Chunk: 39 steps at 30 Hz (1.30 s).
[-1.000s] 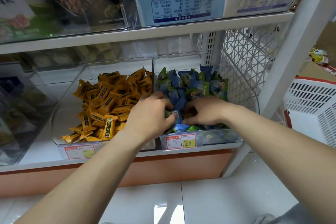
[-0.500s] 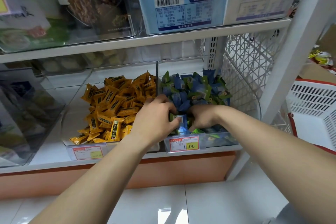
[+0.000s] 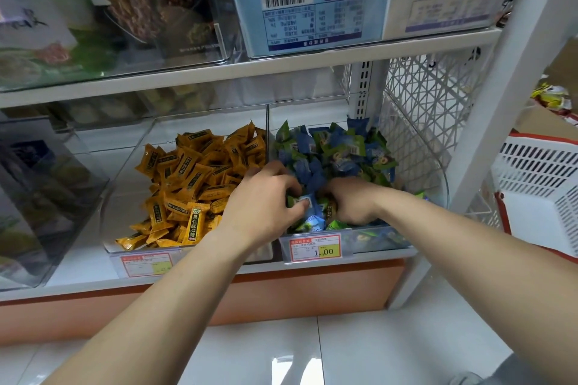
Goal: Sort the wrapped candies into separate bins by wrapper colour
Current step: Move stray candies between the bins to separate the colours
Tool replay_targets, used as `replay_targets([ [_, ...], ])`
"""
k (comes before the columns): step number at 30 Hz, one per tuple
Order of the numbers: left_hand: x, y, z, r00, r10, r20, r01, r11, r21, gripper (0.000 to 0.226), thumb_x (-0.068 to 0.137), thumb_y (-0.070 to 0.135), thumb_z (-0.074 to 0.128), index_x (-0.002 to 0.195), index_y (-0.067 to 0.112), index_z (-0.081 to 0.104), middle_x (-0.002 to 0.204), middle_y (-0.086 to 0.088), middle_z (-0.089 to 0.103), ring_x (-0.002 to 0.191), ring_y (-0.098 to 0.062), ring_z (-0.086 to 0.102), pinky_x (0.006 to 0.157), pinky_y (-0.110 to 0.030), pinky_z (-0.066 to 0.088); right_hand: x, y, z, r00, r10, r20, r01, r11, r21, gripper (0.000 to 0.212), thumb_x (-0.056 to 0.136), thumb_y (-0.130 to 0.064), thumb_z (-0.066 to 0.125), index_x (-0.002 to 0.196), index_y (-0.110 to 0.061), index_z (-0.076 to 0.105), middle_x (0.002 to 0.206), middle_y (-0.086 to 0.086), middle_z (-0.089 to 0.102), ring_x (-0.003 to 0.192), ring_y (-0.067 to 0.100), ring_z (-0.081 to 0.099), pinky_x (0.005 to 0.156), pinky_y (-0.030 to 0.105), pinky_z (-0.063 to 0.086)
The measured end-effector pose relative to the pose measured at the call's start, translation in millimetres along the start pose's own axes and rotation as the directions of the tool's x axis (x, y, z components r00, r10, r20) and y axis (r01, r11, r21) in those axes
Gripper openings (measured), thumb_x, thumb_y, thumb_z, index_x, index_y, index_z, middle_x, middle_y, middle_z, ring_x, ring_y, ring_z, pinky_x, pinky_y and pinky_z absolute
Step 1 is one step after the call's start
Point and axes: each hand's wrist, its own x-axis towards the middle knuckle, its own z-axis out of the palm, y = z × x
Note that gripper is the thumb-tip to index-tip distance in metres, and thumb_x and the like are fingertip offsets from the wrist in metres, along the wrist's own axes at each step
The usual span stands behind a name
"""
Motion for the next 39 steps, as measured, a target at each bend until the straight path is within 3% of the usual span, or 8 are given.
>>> replay_targets([
  [8,-0.4,-0.6,-2.5,0.999,-0.007,0.032,0.008,1.000,-0.009,0.031,0.088,0.059,0.059,0.103,0.034,0.069,0.116,0.012,0.055,0.112,-0.018,0.052,0.079,-0.036,0.054,-8.0,1.5,-17.3,0.997,-0.008,0.078,0.000,0.995,0.100,0.046,0.086,-0.023,0.071,0.131,-0.022,0.061,0.117,-0.003,0.069,0.099,0.017,0.064,0.088,0.033,0.054],
  [14,0.8,-2.1,-4.3,0.999,-0.011,0.046,0.010,1.000,0.017,0.036,0.088,0.061,0.056,0.106,0.033,0.068,0.118,0.012,0.054,0.111,-0.017,0.052,0.074,-0.034,0.054,-19.4,16.6,-45.0,0.982,0.035,-0.186,0.036,0.930,0.365,0.011,0.080,-0.030,0.081,0.084,-0.031,0.070,0.067,-0.017,0.069,0.063,-0.002,0.065,0.058,0.015,0.046],
  [20,1.9,10.5,-4.7,0.998,-0.061,0.004,0.060,0.992,0.115,0.052,0.080,0.070,0.058,0.119,0.035,0.063,0.129,0.006,0.053,0.124,-0.025,0.045,0.097,-0.040,0.046,-29.0,26.1,-57.6,0.894,0.181,-0.410,0.123,0.781,0.613,0.011,0.082,-0.027,0.080,0.087,-0.030,0.070,0.084,-0.009,0.072,0.066,0.003,0.068,0.056,0.011,0.049],
  [24,6.7,25.0,-7.7,0.971,-0.055,-0.235,0.081,0.991,0.103,0.069,0.078,0.062,0.063,0.134,0.024,0.053,0.136,-0.004,0.054,0.132,-0.030,0.039,0.106,-0.045,0.038,-31.0,24.5,-57.9,0.867,0.216,-0.450,0.200,0.676,0.710,0.011,0.083,-0.022,0.079,0.087,-0.028,0.070,0.080,-0.006,0.072,0.070,0.012,0.067,0.063,0.019,0.052],
  [29,16.7,36.5,-8.2,0.983,-0.097,-0.154,0.060,0.972,-0.228,0.082,0.084,0.067,0.056,0.152,0.033,0.026,0.136,-0.005,0.057,0.119,-0.031,0.056,0.085,-0.041,0.054,-36.6,9.2,-57.4,0.911,0.101,-0.400,0.301,0.499,0.813,0.009,0.086,-0.012,0.072,0.094,-0.014,0.069,0.076,0.002,0.069,0.066,0.011,0.060,0.061,0.018,0.047],
  [33,25.2,34.9,-11.8,0.985,-0.069,-0.160,0.007,0.934,-0.357,0.060,0.087,0.058,0.059,0.140,0.033,0.045,0.119,0.002,0.070,0.105,-0.026,0.067,0.079,-0.042,0.057,-38.4,-0.2,-57.7,0.935,0.078,-0.346,0.308,0.304,0.901,0.025,0.073,-0.022,0.074,0.094,-0.009,0.069,0.094,0.018,0.067,0.086,0.027,0.060,0.084,0.037,0.047],
  [35,29.8,31.6,-13.5,0.979,-0.115,-0.168,0.031,0.898,-0.439,0.049,0.090,0.050,0.064,0.133,0.029,0.053,0.113,0.001,0.071,0.103,-0.024,0.067,0.080,-0.041,0.057,-36.4,-1.2,-58.0,0.938,0.096,-0.334,0.307,0.223,0.925,0.023,0.073,-0.021,0.074,0.092,-0.009,0.070,0.090,0.014,0.071,0.085,0.027,0.065,0.082,0.035,0.053],
  [39,32.9,26.6,-12.2,0.959,-0.146,-0.243,0.089,0.969,-0.230,0.043,0.091,0.056,0.059,0.122,0.027,0.049,0.093,0.002,0.070,0.081,-0.025,0.067,0.068,-0.034,0.052,-28.5,5.1,-58.2,0.884,0.262,-0.387,0.314,0.281,0.907,0.010,0.088,-0.013,0.072,0.096,-0.009,0.068,0.089,0.013,0.072,0.081,0.025,0.069,0.081,0.042,0.056],
])
